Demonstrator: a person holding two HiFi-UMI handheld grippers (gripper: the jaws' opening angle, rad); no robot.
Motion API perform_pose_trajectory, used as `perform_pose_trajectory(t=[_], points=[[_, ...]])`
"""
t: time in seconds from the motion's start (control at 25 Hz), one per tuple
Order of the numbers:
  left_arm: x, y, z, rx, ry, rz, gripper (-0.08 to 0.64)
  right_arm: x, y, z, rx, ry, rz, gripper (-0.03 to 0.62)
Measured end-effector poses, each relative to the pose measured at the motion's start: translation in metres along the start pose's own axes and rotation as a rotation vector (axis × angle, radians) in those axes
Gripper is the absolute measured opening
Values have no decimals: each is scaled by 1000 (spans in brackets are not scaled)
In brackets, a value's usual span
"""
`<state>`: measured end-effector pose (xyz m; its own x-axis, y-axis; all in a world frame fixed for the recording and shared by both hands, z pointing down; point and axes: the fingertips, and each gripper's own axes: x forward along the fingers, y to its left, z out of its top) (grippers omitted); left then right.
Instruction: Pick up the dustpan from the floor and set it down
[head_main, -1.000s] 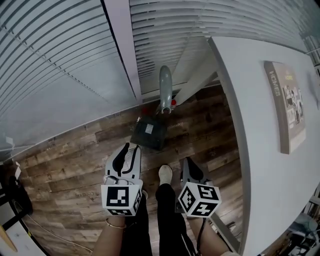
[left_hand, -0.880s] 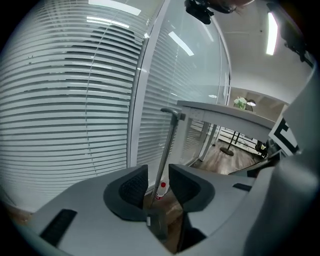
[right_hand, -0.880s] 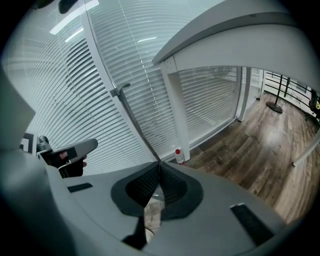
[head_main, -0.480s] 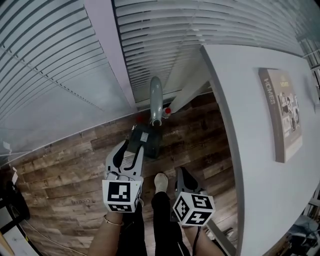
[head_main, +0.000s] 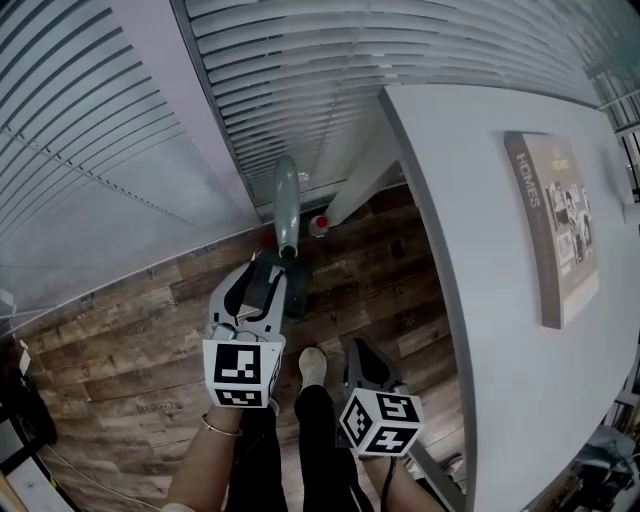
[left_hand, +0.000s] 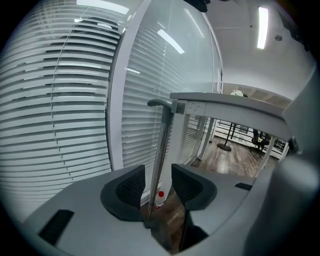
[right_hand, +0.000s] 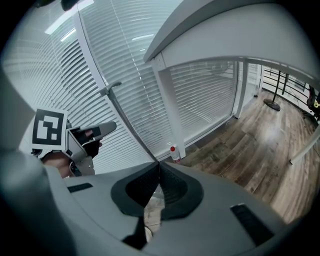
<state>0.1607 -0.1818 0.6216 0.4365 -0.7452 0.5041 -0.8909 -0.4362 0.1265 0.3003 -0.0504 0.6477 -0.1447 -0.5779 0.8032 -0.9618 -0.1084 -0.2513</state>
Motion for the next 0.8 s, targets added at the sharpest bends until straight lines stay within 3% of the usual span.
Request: perform_pose_trajectory(t=[0.8], points=[[39, -7, 31, 29, -64, -8, 195, 0, -16, -9, 2, 37, 2, 32]])
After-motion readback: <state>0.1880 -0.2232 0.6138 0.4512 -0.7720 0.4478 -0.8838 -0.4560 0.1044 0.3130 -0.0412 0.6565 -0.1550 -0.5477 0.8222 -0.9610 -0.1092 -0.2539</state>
